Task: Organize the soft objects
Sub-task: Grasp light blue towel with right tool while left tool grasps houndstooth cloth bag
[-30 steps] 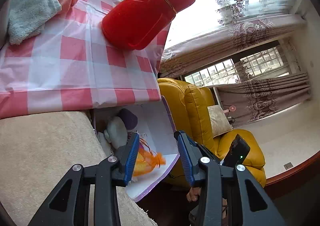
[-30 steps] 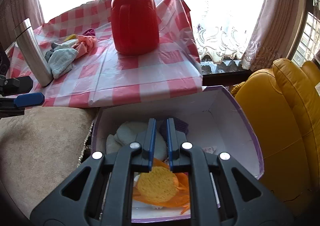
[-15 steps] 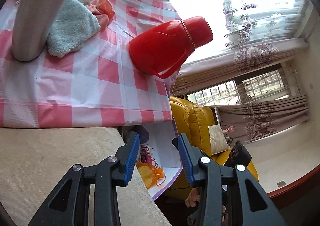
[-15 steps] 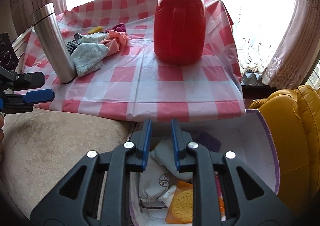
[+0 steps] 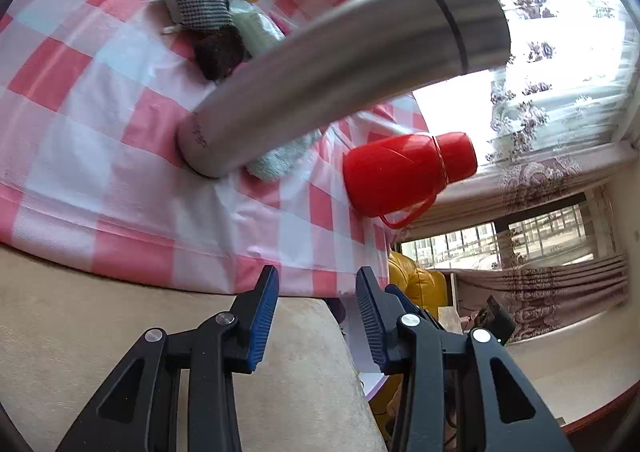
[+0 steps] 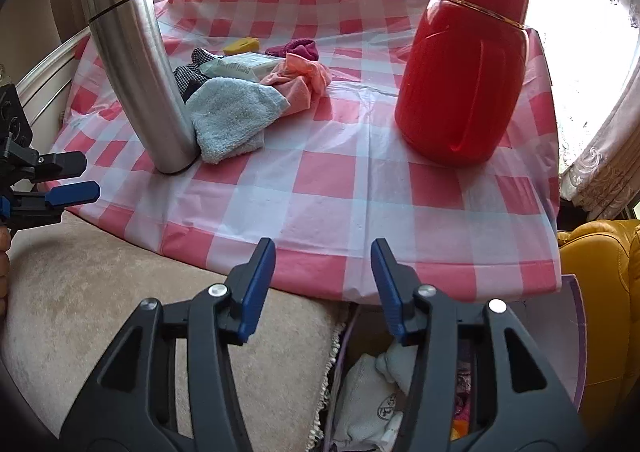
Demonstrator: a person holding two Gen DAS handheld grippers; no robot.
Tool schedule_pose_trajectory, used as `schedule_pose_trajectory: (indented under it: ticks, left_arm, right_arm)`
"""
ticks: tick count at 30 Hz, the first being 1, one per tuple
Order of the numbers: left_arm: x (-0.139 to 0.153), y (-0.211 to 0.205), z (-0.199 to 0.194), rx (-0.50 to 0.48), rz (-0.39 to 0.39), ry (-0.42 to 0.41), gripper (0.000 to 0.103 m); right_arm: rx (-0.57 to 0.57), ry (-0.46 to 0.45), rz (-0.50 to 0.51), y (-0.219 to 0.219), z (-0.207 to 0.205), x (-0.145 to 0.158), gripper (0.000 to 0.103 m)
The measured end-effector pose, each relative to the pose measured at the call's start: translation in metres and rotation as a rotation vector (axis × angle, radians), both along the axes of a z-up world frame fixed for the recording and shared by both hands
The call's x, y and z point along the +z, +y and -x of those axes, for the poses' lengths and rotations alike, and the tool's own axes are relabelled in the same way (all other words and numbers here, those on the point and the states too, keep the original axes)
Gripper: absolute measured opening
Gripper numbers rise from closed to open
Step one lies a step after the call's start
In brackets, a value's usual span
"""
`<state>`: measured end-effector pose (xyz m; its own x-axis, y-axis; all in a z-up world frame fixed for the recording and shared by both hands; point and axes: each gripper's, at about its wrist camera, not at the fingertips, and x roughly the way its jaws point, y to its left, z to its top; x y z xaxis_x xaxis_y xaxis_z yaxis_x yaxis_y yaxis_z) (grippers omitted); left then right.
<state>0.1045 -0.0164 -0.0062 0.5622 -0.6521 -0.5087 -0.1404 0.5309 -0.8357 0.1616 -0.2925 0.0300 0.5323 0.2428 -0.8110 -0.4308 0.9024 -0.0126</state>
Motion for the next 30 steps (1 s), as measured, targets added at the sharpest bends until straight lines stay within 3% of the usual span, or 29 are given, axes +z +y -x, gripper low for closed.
schedule_pose_trajectory:
  ticks: [7, 12, 24, 27, 29, 30]
  left_arm:
    - [-0.009, 0.038, -0.007, 0.078, -0.024, 0.027, 0.042]
    - [-0.012, 0.057, -0.020, 0.107, -0.061, 0.045, 0.042]
    - [-0.014, 0.106, -0.077, 0.193, -0.214, 0.065, 0.042]
    - [-0.015, 0.114, -0.094, 0.205, -0.249, 0.066, 0.042]
    - [-0.015, 0.117, -0.105, 0.212, -0.300, 0.067, 0.045]
    - [-0.015, 0.119, -0.111, 0.216, -0.328, 0.066, 0.052]
  right_arm:
    - [0.047, 0.006, 0.001, 0.033, -0.022, -0.005, 0.057]
    - [0.046, -0.001, -0.017, 0.048, -0.048, -0.006, 0.069]
    - [0.064, 0.004, -0.023, 0.083, -0.096, -0.018, 0.075]
    - [0.077, 0.010, -0.039, 0.091, -0.104, -0.021, 0.087]
    - [0.083, 0.004, -0.043, 0.098, -0.108, -0.023, 0.089]
    - [0.089, 0.004, -0.045, 0.101, -0.111, -0.025, 0.090]
